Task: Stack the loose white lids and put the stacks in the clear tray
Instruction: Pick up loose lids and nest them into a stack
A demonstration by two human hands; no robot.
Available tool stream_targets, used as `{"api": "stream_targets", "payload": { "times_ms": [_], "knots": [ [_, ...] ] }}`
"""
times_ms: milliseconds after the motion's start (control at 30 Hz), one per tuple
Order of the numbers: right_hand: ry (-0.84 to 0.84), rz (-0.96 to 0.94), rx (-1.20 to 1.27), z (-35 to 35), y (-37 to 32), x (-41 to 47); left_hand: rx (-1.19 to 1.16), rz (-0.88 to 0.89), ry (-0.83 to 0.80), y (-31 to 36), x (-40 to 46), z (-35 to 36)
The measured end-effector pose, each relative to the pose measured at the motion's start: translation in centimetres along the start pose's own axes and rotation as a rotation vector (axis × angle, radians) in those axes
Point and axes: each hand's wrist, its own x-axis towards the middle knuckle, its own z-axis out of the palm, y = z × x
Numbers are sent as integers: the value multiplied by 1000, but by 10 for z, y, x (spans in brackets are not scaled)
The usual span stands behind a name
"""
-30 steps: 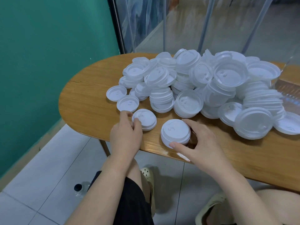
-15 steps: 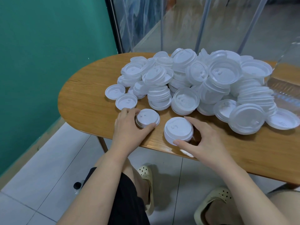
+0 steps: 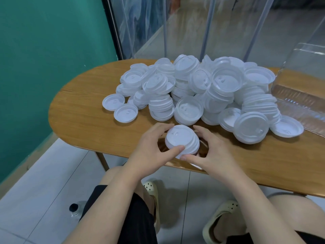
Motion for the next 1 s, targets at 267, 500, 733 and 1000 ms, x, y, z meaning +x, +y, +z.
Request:
{"api": "stream_targets", "payload": {
  "times_ms": [267, 500, 733, 1000],
  "knots": [
    [-17, -9, 10, 3, 7, 8, -63, 13, -46, 1, 5, 2],
    [-27, -15, 3, 1, 8, 10, -90, 17, -34, 1, 9, 3],
    [-19, -37, -20, 1, 5, 8, -95, -11, -76, -1, 7, 3],
    [-7, -52, -56, 1, -1, 6, -49, -5, 59, -6, 5, 3]
  ]
}}
